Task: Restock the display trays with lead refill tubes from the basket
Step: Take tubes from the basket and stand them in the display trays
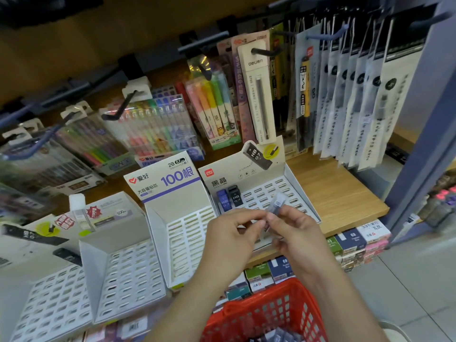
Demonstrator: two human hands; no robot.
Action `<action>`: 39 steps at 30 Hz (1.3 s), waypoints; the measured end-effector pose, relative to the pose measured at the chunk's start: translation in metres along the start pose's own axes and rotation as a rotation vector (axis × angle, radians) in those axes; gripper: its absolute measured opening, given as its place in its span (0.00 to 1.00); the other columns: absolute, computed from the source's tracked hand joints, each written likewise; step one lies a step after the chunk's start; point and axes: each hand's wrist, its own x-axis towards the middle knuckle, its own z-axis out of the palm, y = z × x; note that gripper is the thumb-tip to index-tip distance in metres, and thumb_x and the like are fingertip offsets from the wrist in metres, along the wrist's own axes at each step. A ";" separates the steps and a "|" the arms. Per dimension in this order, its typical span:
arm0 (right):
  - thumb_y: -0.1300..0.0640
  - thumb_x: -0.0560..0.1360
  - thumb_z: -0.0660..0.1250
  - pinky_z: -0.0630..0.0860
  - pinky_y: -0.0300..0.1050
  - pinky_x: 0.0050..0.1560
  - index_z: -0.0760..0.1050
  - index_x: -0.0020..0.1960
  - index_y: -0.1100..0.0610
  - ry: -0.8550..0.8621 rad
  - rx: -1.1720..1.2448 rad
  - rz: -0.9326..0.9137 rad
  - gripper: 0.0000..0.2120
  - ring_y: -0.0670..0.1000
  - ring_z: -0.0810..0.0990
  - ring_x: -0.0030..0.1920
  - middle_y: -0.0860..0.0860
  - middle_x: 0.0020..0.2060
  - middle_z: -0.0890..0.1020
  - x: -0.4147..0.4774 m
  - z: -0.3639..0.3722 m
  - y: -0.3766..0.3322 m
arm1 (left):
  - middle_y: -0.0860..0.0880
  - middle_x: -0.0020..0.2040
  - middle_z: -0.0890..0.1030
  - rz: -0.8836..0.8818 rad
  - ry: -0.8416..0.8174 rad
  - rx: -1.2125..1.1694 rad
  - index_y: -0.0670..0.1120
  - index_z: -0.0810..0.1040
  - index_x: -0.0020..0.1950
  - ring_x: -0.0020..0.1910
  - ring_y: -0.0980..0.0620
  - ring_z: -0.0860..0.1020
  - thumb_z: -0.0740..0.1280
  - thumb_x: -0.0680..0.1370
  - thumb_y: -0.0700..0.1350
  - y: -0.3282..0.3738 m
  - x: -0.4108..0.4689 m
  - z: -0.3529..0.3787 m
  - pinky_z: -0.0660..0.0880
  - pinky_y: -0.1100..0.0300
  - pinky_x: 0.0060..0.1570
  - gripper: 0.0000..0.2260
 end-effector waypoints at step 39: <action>0.38 0.74 0.67 0.56 0.53 0.75 0.72 0.71 0.45 0.003 -1.465 -0.342 0.27 0.53 0.60 0.76 0.51 0.74 0.67 0.004 -0.024 0.018 | 0.46 0.44 0.84 0.286 0.190 0.553 0.44 0.85 0.45 0.45 0.48 0.79 0.71 0.75 0.43 -0.023 0.086 -0.019 0.75 0.53 0.51 0.05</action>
